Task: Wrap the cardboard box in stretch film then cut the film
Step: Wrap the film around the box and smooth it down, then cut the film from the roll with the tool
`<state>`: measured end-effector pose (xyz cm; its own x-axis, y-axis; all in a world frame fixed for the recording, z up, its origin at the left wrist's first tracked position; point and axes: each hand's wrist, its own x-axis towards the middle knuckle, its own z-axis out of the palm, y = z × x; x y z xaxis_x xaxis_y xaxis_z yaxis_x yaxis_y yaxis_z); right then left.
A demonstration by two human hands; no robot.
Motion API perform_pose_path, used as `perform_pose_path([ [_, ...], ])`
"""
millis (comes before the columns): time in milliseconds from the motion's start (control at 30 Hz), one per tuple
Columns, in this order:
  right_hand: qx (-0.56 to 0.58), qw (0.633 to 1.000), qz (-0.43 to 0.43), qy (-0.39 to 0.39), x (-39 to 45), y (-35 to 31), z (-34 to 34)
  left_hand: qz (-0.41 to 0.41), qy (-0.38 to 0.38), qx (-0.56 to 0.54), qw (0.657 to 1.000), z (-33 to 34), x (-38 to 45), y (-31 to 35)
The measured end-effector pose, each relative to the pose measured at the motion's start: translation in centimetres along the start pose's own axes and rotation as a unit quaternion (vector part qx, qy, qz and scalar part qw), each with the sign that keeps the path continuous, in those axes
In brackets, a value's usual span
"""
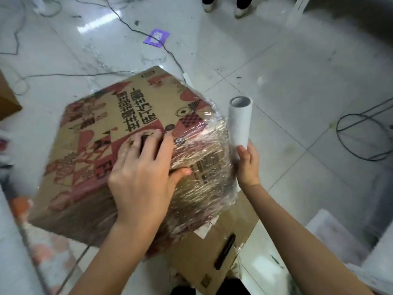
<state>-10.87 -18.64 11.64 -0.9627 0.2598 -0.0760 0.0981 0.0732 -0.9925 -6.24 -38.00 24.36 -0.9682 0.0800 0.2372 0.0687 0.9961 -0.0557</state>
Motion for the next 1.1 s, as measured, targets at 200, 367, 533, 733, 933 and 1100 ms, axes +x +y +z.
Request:
perform_pose_path([
  [200, -0.033, 0.994, 0.056, -0.093, -0.8, 3.9, -1.5, 0.018, 0.006, 0.012, 1.000, 4.2, -2.4, 1.5],
  [367, -0.041, 0.980, 0.117, -0.153, -2.3, 6.6, -3.8, 0.046, 0.030, 0.017, 0.998, 7.2, -5.5, 3.7],
  [533, -0.060, 0.968, 0.144, -0.199, -3.3, 8.8, -6.1, 0.055, 0.030, -0.011, 0.998, 9.7, -8.4, 5.3],
  [733, -0.105, 0.952, 0.158, -0.240, -4.0, 9.9, -8.0, 0.046, -0.016, -0.039, 0.998, 11.1, -10.5, 6.3],
  [933, -0.087, 0.951, 0.179, -0.239, -5.2, 11.8, -9.3, 0.062, -0.079, -0.045, 0.994, 12.1, -11.3, 7.4],
  [1100, -0.061, 0.945, 0.211, -0.243, -5.4, 12.1, -9.6, 0.064, -0.132, -0.053, 0.988, 11.6, -10.4, 9.3],
])
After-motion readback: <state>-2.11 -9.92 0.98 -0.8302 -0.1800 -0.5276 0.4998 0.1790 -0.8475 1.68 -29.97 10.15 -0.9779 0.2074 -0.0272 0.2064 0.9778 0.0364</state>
